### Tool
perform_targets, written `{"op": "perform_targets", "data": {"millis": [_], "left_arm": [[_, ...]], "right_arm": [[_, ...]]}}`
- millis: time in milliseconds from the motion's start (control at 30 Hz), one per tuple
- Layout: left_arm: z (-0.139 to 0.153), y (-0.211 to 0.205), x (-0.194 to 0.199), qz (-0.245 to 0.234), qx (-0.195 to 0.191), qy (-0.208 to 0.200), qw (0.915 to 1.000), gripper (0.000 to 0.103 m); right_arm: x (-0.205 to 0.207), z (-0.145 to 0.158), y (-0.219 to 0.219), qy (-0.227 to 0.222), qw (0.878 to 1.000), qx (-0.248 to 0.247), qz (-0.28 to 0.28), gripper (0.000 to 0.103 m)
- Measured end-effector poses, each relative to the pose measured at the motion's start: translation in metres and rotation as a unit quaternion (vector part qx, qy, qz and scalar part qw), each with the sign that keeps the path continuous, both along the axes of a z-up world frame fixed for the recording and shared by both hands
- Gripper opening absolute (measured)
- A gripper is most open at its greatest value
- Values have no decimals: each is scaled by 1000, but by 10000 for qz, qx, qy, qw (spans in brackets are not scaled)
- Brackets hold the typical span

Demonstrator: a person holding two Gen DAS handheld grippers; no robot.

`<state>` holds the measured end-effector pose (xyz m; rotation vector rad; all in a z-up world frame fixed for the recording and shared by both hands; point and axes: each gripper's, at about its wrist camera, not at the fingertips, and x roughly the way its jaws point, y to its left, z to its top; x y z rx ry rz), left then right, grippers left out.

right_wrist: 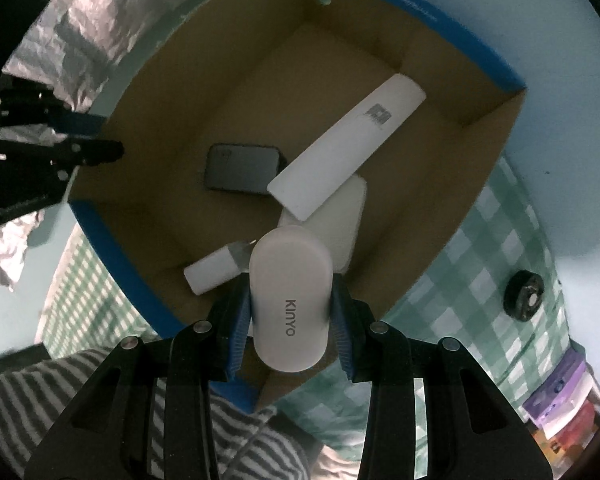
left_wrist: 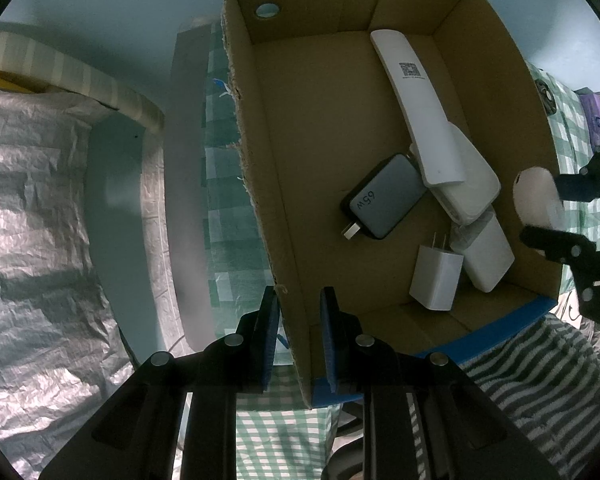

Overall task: Flip cup upside down
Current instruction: 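Carry the earbud case into the box and release it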

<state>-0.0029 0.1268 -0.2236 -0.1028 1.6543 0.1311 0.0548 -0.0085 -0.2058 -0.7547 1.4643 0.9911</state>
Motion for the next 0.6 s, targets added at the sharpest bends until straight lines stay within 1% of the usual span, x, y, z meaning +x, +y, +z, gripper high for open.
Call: {"op": "perform_targets", "data": {"millis": [167,467,600], "left_arm": [[0,1,0,5,-1,7,10000,19],[0,2,0,11,-11,3,10000,19],[1,2,0,36,-21,8,10000,19]], "right_arm": [[-2,-9,0,8,9999,-101,71,37],[-1,-11,0,-21,9998,-176,123,37],[0,-8,1,-16,9998,-123,132,38]]}}
